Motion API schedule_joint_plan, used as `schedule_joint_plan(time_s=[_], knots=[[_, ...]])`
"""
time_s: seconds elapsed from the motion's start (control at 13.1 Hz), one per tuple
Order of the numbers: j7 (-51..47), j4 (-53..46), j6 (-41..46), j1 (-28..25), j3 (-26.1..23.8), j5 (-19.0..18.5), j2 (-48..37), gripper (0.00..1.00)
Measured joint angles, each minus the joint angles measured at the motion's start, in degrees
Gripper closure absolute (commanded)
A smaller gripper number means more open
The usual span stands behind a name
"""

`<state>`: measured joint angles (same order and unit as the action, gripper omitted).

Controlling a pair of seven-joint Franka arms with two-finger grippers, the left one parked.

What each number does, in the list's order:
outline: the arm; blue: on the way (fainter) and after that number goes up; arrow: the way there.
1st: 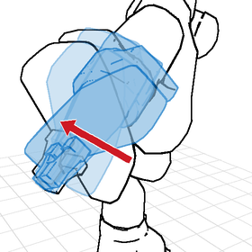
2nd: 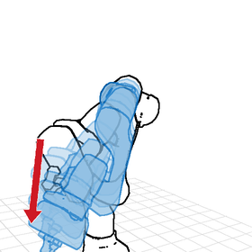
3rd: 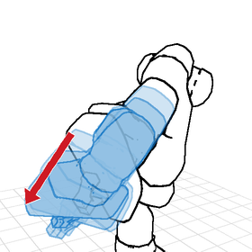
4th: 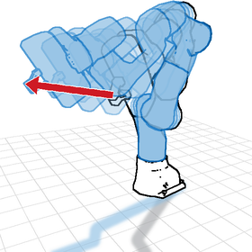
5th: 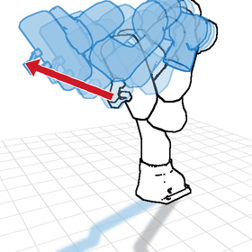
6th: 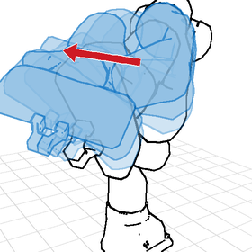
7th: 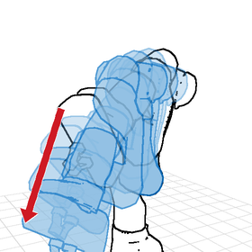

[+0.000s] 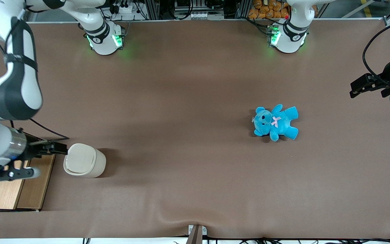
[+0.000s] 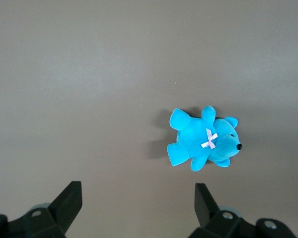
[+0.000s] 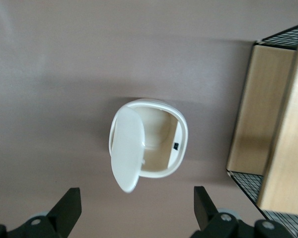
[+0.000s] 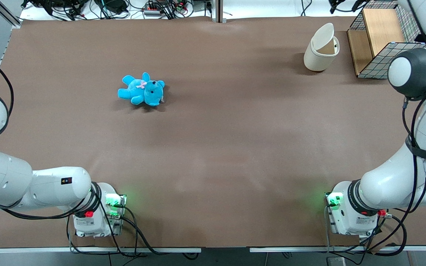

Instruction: Open trash can with right arm

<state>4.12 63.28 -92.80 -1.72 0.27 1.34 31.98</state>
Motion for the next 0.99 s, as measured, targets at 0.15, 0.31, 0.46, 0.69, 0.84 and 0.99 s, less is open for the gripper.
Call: schedule_joint_plan(time_s=[0.15, 0.31, 0.46, 0.69, 0.84, 0.99], knots=[[0.04, -0.01, 1.56, 1.21, 0.03, 0.02, -2.39, 0.00], [0.37, 0.04, 5.33, 2.70, 0.05, 0.02, -4.72, 0.00], [1.58, 0.51, 7.18, 4.08, 0.06, 0.05, -7.19, 0.00], [2.09, 5.08, 7.94, 4.88, 0.06, 0.06, -13.31, 0.00], [2.13, 10.16, 7.78, 5.52, 0.07, 0.06, -18.21, 0.00], [2.19, 14.73, 7.44, 5.85, 0.08, 0.06, -22.48, 0.00]])
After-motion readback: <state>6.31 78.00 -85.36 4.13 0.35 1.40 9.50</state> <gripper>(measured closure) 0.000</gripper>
